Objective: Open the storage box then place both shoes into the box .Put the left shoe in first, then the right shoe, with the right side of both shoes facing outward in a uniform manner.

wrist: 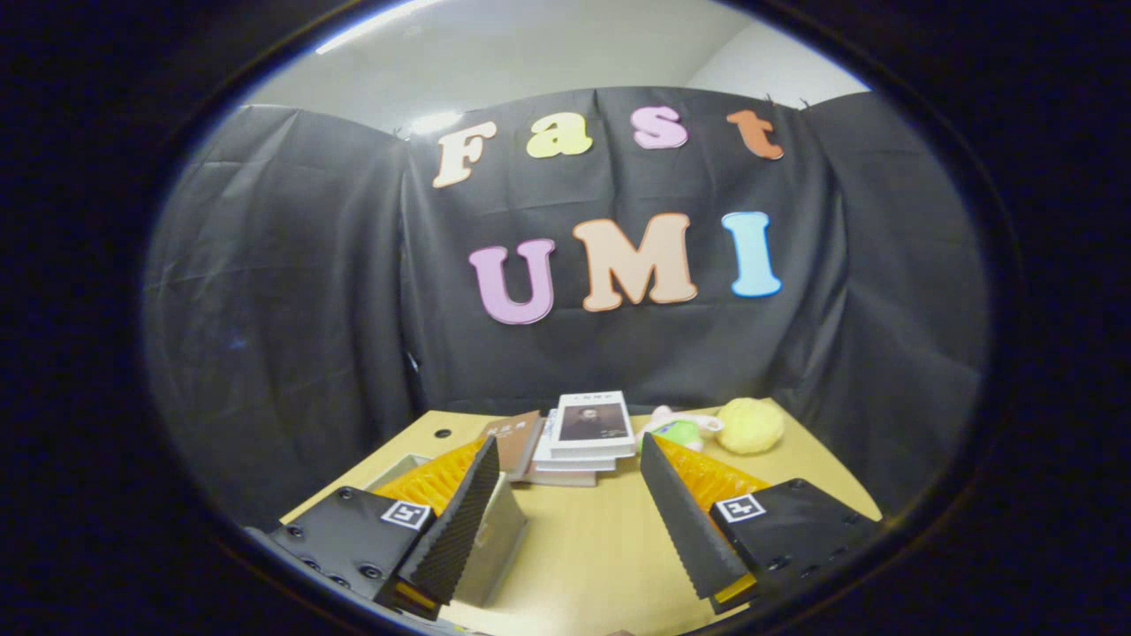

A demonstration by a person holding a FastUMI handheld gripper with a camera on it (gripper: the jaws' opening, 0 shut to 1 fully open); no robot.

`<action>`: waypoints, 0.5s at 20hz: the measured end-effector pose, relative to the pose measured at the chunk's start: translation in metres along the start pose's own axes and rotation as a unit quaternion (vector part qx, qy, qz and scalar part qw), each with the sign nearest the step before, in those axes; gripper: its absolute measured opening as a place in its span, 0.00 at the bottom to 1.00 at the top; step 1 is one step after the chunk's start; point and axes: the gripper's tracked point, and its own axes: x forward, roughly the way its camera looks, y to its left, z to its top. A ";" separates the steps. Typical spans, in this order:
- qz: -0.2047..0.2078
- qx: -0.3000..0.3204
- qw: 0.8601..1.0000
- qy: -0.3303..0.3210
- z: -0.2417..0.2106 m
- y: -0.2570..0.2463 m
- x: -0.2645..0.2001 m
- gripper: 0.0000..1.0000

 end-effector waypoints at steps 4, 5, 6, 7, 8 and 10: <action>-0.034 -0.033 0.999 -0.024 0.003 -0.040 -0.018 1.00; -0.035 -0.039 0.998 -0.028 0.002 -0.044 -0.022 1.00; -0.035 -0.046 0.998 -0.032 0.000 -0.047 -0.025 1.00; -0.038 -0.054 0.997 -0.033 -0.002 -0.050 -0.026 1.00; -0.044 -0.062 0.996 -0.035 -0.004 -0.054 -0.027 1.00; -0.050 -0.068 0.996 -0.038 -0.002 -0.055 -0.027 1.00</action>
